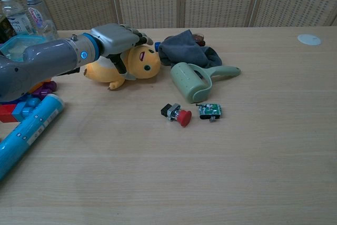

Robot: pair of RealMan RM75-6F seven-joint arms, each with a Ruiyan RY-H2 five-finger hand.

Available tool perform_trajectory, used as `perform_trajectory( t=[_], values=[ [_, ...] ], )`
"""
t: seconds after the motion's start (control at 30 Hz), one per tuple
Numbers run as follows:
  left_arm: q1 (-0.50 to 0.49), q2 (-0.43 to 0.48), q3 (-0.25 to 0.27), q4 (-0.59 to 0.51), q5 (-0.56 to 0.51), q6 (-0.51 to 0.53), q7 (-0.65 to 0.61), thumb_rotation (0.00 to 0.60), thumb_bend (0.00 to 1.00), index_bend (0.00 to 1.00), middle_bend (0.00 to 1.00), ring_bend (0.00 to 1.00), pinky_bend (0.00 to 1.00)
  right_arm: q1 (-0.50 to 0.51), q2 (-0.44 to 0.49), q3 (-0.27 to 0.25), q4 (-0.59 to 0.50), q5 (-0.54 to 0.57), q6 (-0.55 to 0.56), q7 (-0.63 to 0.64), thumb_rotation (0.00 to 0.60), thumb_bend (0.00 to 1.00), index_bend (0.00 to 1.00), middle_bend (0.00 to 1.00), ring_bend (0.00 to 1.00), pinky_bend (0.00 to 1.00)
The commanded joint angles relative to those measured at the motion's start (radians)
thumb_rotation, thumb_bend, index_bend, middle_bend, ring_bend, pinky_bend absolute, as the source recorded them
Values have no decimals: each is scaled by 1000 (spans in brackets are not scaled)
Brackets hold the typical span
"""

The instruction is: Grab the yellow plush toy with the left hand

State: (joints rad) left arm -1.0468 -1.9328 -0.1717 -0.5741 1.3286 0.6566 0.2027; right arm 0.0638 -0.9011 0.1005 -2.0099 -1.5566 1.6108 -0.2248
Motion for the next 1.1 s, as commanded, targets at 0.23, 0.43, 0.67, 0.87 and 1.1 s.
perform_trajectory(
  t=[0.23, 0.43, 0.67, 0.87, 1.1],
  values=[
    [15, -52, 24, 97, 19, 1, -95, 600, 278, 193, 56, 20, 97, -9, 3, -1, -12, -9, 5, 2, 543, 148, 0, 0, 0, 0],
    [32, -46, 27, 117, 59, 116, -232, 600, 383, 534, 380, 330, 487, -11, -2, 3, -18, -11, 6, -10, 545, 148, 0, 0, 0, 0],
    [83, 95, 12, -39, 98, 328, -321, 600, 374, 568, 414, 355, 521, 0, -26, 4, 8, -14, -14, 13, 543, 148, 0, 0, 0, 0],
    [162, 338, -45, -413, 77, 478, -261, 600, 355, 535, 401, 343, 505, 14, -55, 3, 54, -9, -42, 51, 542, 149, 0, 0, 0, 0],
    [217, 597, -131, -847, -3, 510, -142, 600, 346, 501, 383, 314, 463, 41, -107, -5, 111, -12, -93, 103, 541, 148, 0, 0, 0, 0]
  ],
)
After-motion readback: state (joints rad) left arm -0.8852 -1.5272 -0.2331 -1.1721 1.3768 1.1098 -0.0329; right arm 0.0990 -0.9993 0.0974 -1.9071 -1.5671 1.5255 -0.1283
